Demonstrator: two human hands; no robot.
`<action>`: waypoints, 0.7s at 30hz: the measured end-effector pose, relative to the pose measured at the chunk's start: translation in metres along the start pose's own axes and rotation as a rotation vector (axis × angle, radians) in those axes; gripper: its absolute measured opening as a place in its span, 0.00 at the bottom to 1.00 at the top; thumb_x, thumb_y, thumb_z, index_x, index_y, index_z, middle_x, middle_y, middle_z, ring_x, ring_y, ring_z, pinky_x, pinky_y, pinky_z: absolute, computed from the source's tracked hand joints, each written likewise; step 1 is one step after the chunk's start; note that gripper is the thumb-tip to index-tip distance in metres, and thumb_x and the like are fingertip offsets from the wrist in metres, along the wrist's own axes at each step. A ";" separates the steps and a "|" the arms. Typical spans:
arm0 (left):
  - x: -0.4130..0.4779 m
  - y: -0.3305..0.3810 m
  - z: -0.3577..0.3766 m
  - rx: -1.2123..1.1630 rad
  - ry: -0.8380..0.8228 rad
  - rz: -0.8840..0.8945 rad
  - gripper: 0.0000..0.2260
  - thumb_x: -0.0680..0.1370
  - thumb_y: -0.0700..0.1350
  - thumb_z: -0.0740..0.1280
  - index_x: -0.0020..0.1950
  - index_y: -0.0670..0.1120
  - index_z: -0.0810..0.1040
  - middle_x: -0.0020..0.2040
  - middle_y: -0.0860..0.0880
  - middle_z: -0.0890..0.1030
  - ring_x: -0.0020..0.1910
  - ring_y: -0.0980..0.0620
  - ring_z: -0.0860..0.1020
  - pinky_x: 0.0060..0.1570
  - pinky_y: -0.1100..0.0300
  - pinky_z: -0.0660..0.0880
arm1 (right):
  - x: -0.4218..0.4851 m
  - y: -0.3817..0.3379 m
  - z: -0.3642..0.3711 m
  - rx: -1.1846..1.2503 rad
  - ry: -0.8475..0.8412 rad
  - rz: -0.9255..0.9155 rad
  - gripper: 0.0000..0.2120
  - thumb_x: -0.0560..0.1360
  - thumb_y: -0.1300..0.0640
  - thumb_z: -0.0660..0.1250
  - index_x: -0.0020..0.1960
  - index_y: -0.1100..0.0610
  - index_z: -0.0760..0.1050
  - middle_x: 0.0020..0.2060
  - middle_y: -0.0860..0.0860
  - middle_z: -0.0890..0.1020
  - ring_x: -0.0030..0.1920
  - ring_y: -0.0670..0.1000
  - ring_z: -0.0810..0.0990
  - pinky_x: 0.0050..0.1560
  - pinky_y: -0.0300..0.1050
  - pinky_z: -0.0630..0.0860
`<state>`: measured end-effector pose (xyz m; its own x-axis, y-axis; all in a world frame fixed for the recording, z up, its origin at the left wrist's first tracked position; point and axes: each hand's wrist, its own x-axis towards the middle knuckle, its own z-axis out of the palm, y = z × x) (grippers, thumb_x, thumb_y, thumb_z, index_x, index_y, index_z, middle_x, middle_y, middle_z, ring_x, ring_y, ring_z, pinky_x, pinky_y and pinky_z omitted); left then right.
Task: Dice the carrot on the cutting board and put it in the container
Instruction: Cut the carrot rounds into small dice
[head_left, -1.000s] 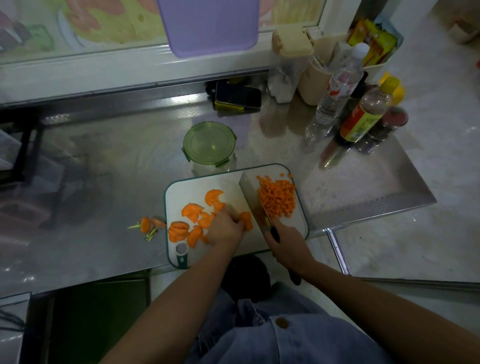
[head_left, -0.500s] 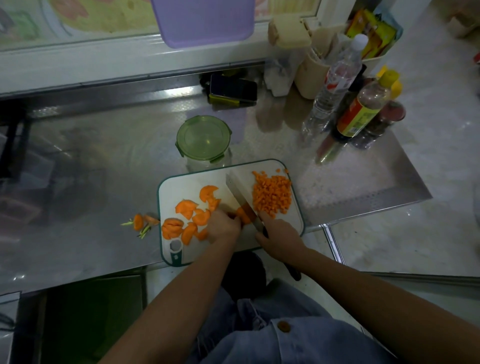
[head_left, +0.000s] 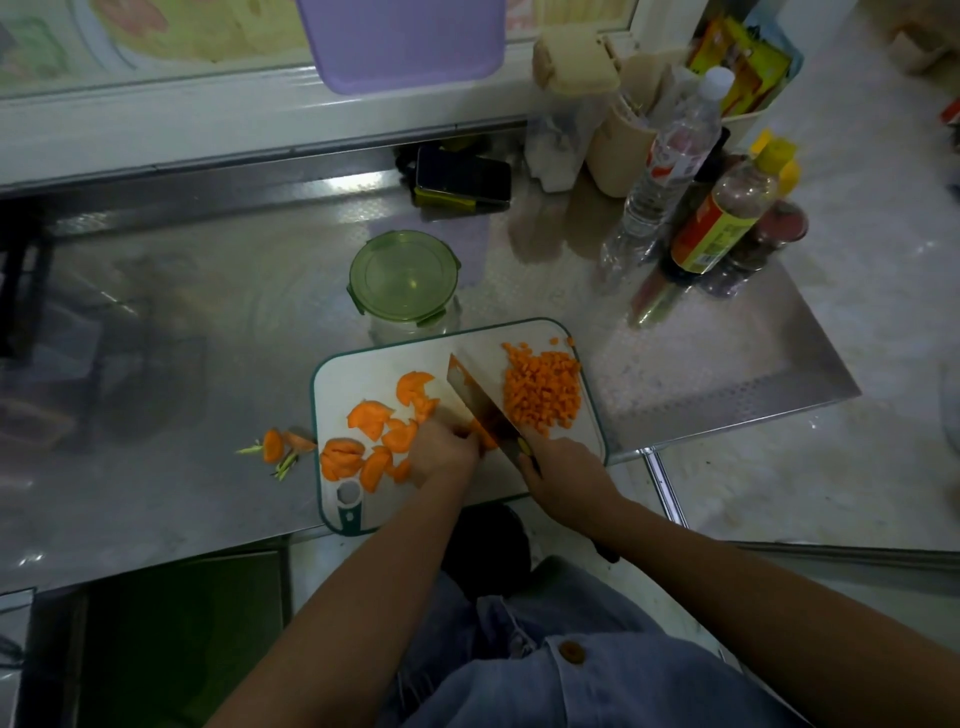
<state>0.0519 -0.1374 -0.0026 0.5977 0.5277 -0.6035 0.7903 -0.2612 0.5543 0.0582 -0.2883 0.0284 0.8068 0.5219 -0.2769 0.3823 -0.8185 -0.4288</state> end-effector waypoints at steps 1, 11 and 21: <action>0.000 0.000 0.000 -0.011 -0.002 -0.004 0.08 0.73 0.46 0.71 0.45 0.42 0.84 0.43 0.42 0.84 0.43 0.44 0.82 0.43 0.52 0.80 | -0.001 0.000 0.000 -0.009 -0.006 0.002 0.15 0.81 0.54 0.55 0.66 0.56 0.66 0.44 0.58 0.78 0.41 0.59 0.77 0.36 0.45 0.66; 0.004 0.003 -0.004 -0.015 -0.041 -0.011 0.04 0.69 0.43 0.72 0.39 0.43 0.84 0.39 0.43 0.83 0.40 0.45 0.81 0.35 0.57 0.77 | -0.002 0.000 0.004 0.041 -0.108 0.063 0.09 0.80 0.57 0.56 0.57 0.59 0.70 0.44 0.59 0.78 0.43 0.60 0.78 0.40 0.48 0.73; 0.002 0.001 -0.005 -0.039 -0.025 0.006 0.07 0.68 0.45 0.73 0.36 0.42 0.83 0.34 0.43 0.82 0.36 0.43 0.81 0.34 0.53 0.78 | 0.000 0.002 0.011 0.021 -0.010 0.042 0.10 0.80 0.56 0.57 0.57 0.60 0.71 0.42 0.60 0.79 0.42 0.61 0.78 0.36 0.44 0.63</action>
<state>0.0530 -0.1324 -0.0003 0.6064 0.5057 -0.6137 0.7808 -0.2324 0.5800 0.0543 -0.2868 0.0185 0.8173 0.4896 -0.3039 0.3382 -0.8346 -0.4349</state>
